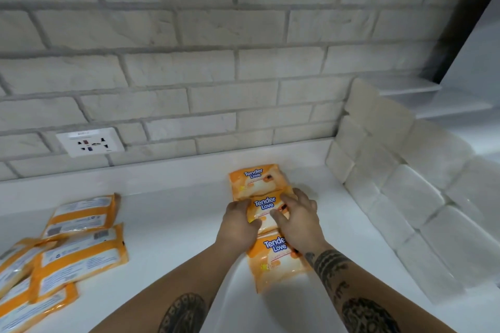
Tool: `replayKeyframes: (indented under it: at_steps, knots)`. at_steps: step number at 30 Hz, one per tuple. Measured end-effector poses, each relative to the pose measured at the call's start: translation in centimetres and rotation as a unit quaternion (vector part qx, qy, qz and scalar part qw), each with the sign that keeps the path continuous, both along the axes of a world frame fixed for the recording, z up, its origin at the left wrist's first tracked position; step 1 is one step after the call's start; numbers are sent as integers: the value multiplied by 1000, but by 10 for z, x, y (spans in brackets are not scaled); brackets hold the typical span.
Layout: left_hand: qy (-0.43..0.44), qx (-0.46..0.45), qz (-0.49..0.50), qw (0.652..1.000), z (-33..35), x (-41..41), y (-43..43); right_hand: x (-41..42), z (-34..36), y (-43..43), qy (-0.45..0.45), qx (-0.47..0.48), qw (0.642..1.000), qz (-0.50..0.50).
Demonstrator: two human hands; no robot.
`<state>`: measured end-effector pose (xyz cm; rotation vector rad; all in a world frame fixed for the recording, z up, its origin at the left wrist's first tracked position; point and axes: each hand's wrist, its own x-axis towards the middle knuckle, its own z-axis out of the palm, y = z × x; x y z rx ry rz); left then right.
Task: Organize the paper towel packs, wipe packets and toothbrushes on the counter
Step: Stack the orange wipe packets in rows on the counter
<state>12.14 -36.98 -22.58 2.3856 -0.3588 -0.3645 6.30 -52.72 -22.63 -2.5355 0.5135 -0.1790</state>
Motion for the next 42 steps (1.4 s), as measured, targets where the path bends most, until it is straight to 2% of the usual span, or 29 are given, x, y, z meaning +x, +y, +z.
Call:
replayKeyframes:
  at_steps: [4,12,18,23,29,35,39,42]
  knots:
    - [-2,24,0,1000,-5,5,-3,4,-2,2,63,-75,995,20]
    - [8,123,-38,992,-1,10,-2,7,3,7,129,-82,988,35]
    - [54,-7,-7,998,13,3,37,1,10,13,82,-52,995,9]
    - [47,-10,34,998,22,-2,91,-7,17,45,39,-84,995,27]
    - [18,-6,104,994,41,-16,167,-1,23,120,-19,-37,995,93]
    - [-1,38,152,988,53,-38,287,-11,33,230,-19,-9,979,202]
    - [17,60,168,984,57,-54,369,-27,40,303,22,-4,961,276]
    - [82,94,125,984,58,-75,417,-39,43,352,128,-39,941,311]
